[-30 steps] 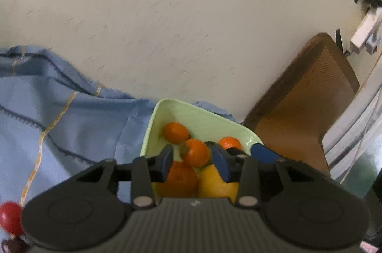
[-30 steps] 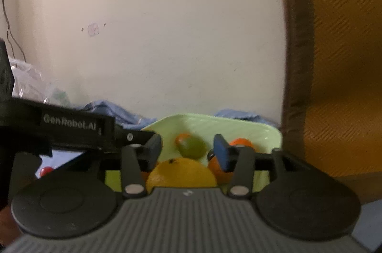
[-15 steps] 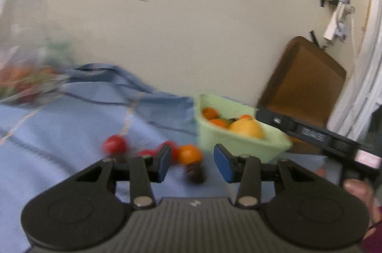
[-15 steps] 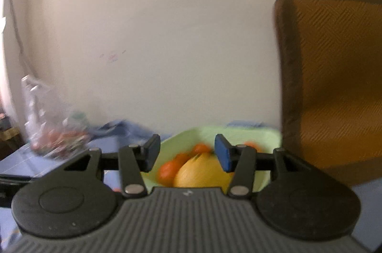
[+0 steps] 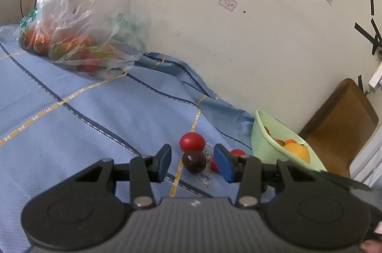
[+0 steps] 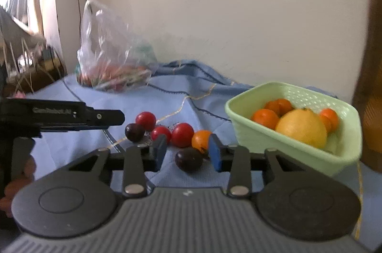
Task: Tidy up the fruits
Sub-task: 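Grasp a dark purple tomato with the left tool while the right reaches for a red tomato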
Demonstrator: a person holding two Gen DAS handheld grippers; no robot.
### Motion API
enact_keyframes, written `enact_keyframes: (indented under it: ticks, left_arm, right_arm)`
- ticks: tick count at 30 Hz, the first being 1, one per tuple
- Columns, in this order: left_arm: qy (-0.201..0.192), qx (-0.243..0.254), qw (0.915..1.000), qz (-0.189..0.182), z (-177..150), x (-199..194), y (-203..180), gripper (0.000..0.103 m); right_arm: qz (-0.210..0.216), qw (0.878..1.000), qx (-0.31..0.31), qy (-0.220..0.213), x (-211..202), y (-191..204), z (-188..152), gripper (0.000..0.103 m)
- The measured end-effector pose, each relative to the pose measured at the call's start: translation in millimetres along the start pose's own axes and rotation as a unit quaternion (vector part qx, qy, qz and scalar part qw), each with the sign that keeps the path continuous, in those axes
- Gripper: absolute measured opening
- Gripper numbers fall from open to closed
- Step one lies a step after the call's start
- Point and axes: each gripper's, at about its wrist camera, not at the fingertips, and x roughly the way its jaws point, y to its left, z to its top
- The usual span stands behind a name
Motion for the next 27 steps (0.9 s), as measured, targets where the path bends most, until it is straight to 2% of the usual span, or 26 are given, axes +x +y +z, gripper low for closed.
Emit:
enact_keyframes:
  ticks: [3,8,15,20,21,23,27]
  left_arm:
    - [0.009,-0.022,0.9997,-0.008,1,2,7,0.040]
    - [0.022,-0.049,0.9985,-0.010,4,5,19,0.040]
    - [0.023,-0.079,0.9966,-0.004,6,4,32,0.040]
    - [0.029,-0.086,0.9958,-0.010,6,6,36,0.039]
    - [0.029,-0.079,0.9964,-0.011,5,7,33,0.039]
    - [0.034,-0.054,0.9978,-0.018,5,11,24,0.039]
    - [0.053,-0.001,0.9986,-0.007,4,26,1,0.039]
  right_arm:
    - [-0.010,0.998,-0.058,0.019,18,11,8,0.039]
    - [-0.008,0.986,-0.159,0.056,37,18,13,0.040]
    - [0.000,0.981,-0.178,0.071,47,15,21,0.041]
    - [-0.006,0.983,-0.168,0.073,37,11,15,0.041]
    - [-0.011,0.984,-0.159,0.075,36,8,13,0.042]
    - [-0.011,0.989,-0.130,0.073,34,0,13,0.049]
    - [0.014,0.995,-0.041,0.092,40,-16,16,0.050]
